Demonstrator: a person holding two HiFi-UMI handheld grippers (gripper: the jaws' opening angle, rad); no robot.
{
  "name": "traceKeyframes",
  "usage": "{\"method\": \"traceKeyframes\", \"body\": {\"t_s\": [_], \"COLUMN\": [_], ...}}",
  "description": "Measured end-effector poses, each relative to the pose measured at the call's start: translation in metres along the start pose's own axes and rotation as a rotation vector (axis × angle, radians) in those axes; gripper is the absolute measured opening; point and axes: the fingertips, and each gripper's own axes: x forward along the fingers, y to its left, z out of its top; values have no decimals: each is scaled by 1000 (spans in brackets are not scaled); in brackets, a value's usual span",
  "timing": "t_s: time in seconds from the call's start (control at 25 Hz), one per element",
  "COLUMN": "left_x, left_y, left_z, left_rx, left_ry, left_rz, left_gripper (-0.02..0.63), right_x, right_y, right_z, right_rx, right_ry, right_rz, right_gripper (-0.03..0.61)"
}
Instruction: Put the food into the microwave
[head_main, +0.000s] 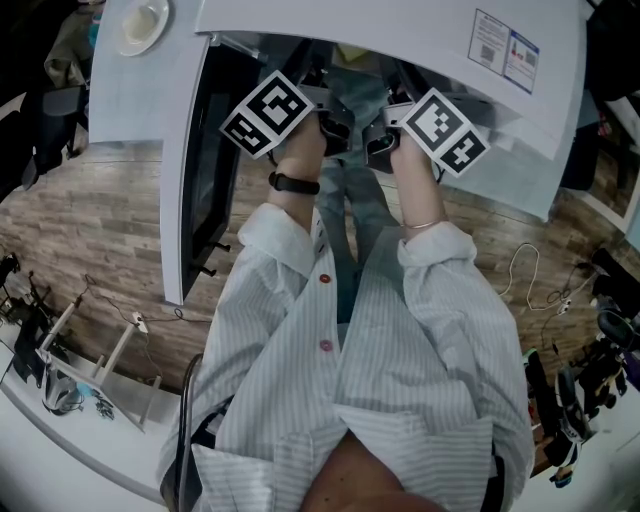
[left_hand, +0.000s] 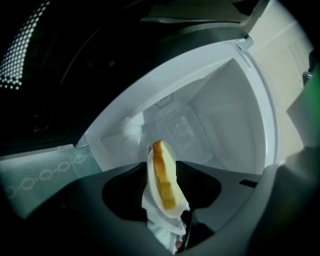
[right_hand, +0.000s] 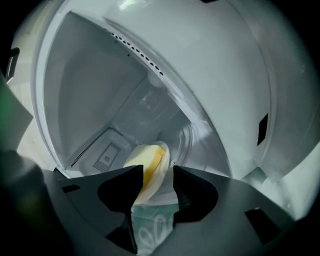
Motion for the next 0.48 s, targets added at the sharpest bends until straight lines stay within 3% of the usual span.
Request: {"method": "traceKeyframes", "body": {"t_s": [0.48], "left_x": [-21], "left_y": [-10], "left_z": [-6], "left_rx": [38], "left_ry": [7], "left_rz": [-14], "left_gripper": [173], "right_x": [-15], "right_y": [15], "right_z": [-6], "right_rx": [1], "right_ry": [17], "right_rz": [62], "right_gripper": [189]}}
